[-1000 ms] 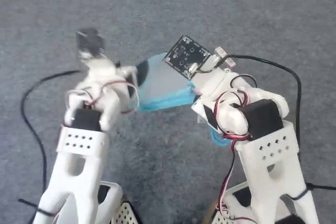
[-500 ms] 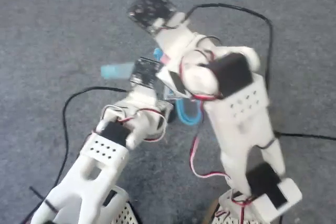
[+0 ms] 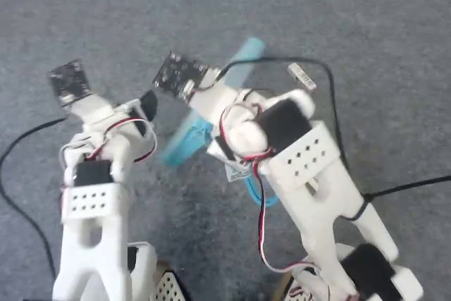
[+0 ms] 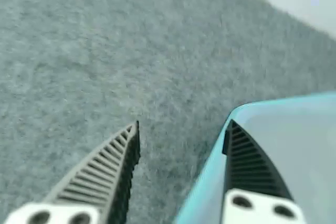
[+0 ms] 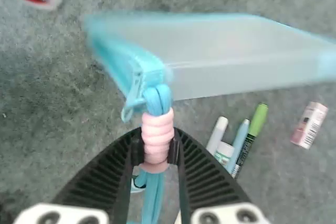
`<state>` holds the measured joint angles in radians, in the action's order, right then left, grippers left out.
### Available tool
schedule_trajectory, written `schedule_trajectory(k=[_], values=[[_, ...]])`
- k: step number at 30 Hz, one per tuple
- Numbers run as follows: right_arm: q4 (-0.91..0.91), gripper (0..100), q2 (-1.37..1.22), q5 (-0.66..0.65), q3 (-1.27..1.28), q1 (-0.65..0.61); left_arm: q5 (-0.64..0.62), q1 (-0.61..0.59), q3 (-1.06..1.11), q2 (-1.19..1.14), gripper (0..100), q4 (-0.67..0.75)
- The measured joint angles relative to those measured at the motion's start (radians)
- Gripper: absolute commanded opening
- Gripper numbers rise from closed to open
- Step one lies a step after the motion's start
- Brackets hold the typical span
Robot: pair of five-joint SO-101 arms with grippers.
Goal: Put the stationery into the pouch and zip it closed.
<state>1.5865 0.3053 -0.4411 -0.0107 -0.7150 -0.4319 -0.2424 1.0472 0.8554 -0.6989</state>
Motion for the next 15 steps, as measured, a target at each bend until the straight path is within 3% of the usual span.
schedule_trajectory(k=[3, 7, 15], values=[[-0.086, 0.7, 0.034, 0.017, 0.137, 0.003, -0.003, 0.000, 0.021, 0.101, 25, -0.008], [-0.101, 0.7, 0.084, 0.025, 0.140, 0.003, 0.023, -0.002, 0.066, 0.146, 25, 0.025], [0.072, 0.7, 0.092, 0.084, -0.127, 0.003, 0.141, 0.106, 0.066, 0.152, 25, 0.034]])
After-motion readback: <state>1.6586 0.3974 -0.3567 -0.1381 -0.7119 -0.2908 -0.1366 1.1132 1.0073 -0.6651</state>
